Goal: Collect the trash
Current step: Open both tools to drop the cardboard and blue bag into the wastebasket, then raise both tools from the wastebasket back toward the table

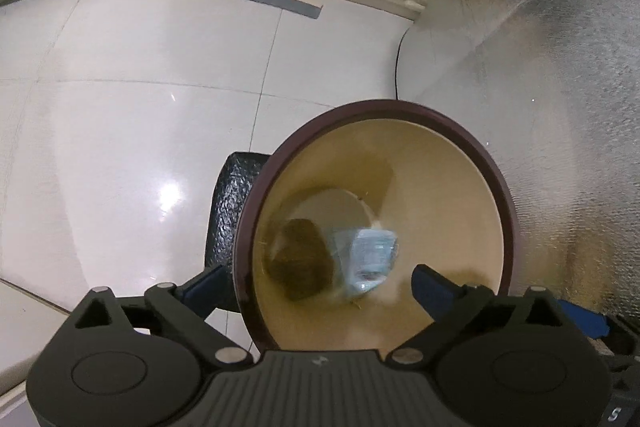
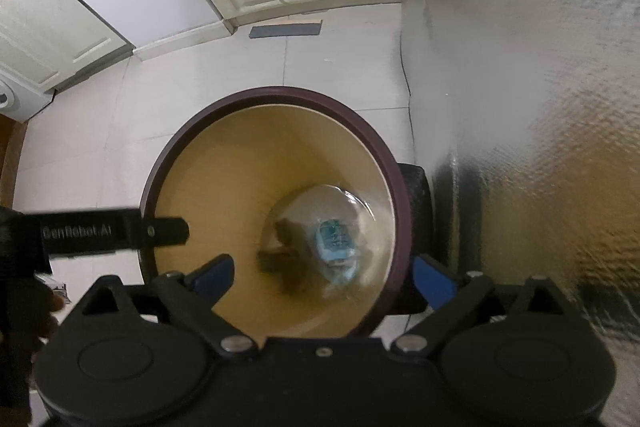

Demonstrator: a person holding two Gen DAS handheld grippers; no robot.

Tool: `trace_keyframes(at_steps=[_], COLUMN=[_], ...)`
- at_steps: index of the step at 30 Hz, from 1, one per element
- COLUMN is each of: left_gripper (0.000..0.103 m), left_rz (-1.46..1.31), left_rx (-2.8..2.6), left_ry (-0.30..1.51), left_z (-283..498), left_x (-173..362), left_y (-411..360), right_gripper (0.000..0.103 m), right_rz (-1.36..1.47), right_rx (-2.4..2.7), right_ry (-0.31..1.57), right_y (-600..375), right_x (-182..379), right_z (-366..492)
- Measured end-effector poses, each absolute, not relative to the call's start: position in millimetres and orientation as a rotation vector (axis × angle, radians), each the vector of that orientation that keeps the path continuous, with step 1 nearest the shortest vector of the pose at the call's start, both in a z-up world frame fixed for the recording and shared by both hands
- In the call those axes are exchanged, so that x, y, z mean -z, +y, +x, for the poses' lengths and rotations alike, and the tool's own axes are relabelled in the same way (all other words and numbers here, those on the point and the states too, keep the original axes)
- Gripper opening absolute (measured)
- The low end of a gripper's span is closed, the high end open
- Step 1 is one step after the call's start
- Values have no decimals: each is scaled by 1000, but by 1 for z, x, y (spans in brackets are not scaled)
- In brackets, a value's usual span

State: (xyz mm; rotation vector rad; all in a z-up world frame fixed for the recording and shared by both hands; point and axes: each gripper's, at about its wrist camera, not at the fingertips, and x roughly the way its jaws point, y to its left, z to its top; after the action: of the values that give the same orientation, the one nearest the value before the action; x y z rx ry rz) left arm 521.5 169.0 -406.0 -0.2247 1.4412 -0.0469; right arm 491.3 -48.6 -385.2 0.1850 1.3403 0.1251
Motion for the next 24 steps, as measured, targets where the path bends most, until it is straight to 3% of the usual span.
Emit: trace_keyframes(at_steps=[24], left_gripper=[103], left_rz=[-110], left_rx=[33], left_ry=[1373], left_z=[463], left_x=[328], left_y=[187], right_gripper=[103], right_rz=[116], right_rx=[-127], right_ry=[1250], right_y=[-52], right_x=[301], right_z=[460])
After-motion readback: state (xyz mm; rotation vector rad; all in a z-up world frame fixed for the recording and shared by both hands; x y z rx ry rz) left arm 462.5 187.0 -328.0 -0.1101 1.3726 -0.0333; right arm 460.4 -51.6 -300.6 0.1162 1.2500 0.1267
